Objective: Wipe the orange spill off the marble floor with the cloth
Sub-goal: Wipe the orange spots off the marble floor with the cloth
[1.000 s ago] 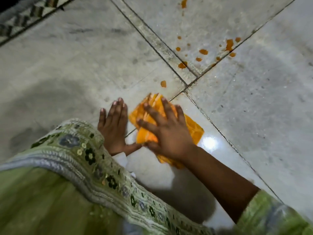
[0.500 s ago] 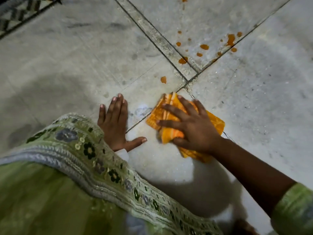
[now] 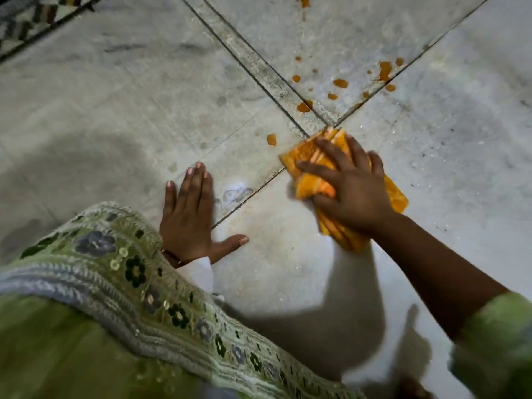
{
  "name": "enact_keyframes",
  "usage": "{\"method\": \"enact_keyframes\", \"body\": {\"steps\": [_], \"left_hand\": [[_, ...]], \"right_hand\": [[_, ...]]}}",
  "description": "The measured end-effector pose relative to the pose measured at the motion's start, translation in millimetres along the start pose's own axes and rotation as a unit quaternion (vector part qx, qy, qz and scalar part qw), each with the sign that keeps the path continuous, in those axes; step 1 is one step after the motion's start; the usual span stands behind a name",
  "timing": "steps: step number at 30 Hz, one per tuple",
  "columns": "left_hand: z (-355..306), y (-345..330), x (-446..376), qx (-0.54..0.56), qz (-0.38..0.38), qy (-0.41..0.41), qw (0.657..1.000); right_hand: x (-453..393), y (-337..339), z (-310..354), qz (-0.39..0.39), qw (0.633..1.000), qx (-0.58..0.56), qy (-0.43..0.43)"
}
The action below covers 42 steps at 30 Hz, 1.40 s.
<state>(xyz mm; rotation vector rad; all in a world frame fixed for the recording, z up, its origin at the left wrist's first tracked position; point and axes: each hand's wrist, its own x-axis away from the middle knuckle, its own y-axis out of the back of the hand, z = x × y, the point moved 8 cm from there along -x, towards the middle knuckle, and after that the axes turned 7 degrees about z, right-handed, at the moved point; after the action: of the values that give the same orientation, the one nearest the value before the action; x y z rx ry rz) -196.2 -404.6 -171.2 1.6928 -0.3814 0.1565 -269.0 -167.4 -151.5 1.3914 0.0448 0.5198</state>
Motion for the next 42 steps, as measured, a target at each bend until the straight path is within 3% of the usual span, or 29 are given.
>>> {"method": "enact_keyframes", "body": {"steps": [2, 3, 7, 9, 12, 14, 17, 20, 23, 26, 29, 32, 35, 38, 42], "left_hand": [[-15, 6, -21, 0.001, -0.001, -0.029, 1.000], [-24, 10, -36, -0.008, -0.007, -0.051, 0.999], [-30, 27, -89, -0.041, -0.002, -0.076, 0.996], [-26, 26, -95, -0.049, 0.001, -0.070, 0.996], [-27, 24, -95, -0.043, -0.003, -0.077, 0.996], [-28, 23, -95, -0.035, -0.001, -0.083, 0.996], [-26, 24, -95, -0.032, 0.003, -0.083, 0.996], [-25, 25, -94, -0.029, 0.001, -0.079, 0.996], [-27, 27, -95, -0.030, 0.004, -0.076, 0.997], [-27, 25, -95, -0.035, 0.009, -0.072, 0.997], [-26, 24, -95, -0.037, 0.011, -0.070, 0.997], [-26, 24, -94, -0.034, 0.011, -0.069, 0.997], [-27, 25, -95, -0.041, 0.014, -0.069, 0.997], [-28, 25, -96, -0.051, 0.016, -0.068, 0.996], [-29, 25, -96, -0.049, 0.010, -0.071, 0.996]], "right_hand": [[-27, 3, 12, -0.003, 0.997, -0.016, -0.077], [-35, 2, 25, 0.000, 0.997, -0.010, -0.073], [-23, -6, 38, 0.021, 0.997, 0.033, 0.069], [-16, -1, 14, 0.021, 0.995, 0.043, 0.083], [-48, 13, -14, 0.013, 1.000, 0.006, -0.016], [-78, 20, 1, 0.006, 0.997, -0.025, -0.076], [-83, 11, 47, 0.017, 1.000, 0.005, 0.011], [-47, 5, 39, 0.030, 0.995, 0.036, 0.088], [-58, 12, 3, 0.039, 0.998, 0.022, 0.034], [-97, 19, 11, 0.024, 0.998, -0.015, -0.050], [-93, 11, 44, 0.030, 0.999, 0.007, 0.012], [-52, 5, 26, 0.039, 0.995, 0.041, 0.079], [-54, 15, -26, 0.038, 0.999, 0.022, 0.010], [-94, 24, -31, 0.035, 0.997, -0.021, -0.067], [-92, 19, 11, 0.044, 0.999, 0.000, 0.003]]}}
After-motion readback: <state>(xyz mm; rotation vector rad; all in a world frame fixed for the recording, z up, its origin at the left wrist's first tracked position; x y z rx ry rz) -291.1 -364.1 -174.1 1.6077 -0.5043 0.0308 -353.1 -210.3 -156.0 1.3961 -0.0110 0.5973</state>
